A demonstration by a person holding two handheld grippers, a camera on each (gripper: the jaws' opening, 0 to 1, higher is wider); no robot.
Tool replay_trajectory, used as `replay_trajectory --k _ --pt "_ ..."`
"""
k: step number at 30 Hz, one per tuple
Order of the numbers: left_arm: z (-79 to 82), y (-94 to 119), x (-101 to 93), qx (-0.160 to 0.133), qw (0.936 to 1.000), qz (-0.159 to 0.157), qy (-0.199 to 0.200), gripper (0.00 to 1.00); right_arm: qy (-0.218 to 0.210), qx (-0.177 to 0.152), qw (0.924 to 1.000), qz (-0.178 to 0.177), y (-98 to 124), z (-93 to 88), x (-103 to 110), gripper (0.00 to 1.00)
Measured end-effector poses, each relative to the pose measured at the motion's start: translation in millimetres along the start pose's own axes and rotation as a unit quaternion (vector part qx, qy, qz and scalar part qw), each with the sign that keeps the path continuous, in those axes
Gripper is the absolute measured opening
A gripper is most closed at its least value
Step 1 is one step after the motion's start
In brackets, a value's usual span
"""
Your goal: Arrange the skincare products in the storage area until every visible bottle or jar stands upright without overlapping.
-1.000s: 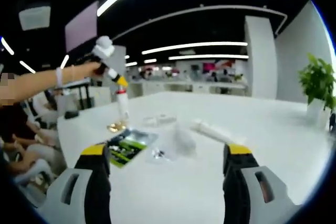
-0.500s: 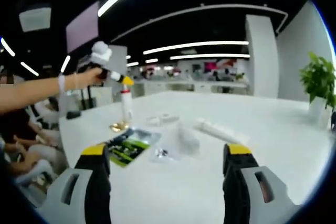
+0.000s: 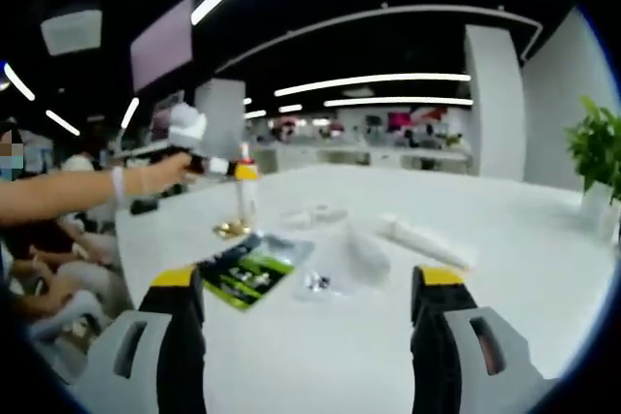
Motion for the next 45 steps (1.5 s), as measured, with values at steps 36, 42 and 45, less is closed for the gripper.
replay_trajectory --k 36,42,45 --pt "8.8 45.8 -73.2 -0.048 0.9967 -0.061 -0.025 0.3 0.023 -0.076 0.9967 0.019 -21.2 54.1 19.2 0.9" --pt "-12.1 53.3 -114.7 -0.045 0.9912 -0.121 -0.03 0.3 0.005 -0.155 0.9875 -0.026 -20.5 81.5 -3.3 0.95" --pt "-25.7 54.8 -139.4 -0.033 0.9861 -0.161 -0.023 0.3 -0.001 -0.159 0.9866 -0.036 -18.4 82.2 -12.4 0.94"
Point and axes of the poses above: the point that each gripper's makers call its tool centre point, and the gripper's own axes: y roughly backward along the fingers, x roughly to its left, z roughly out of its top, the point moved 4 cm from there along y, roughly backward along the fingers, and after that the axes turned 13 degrees about y, right-handed, at the moved point
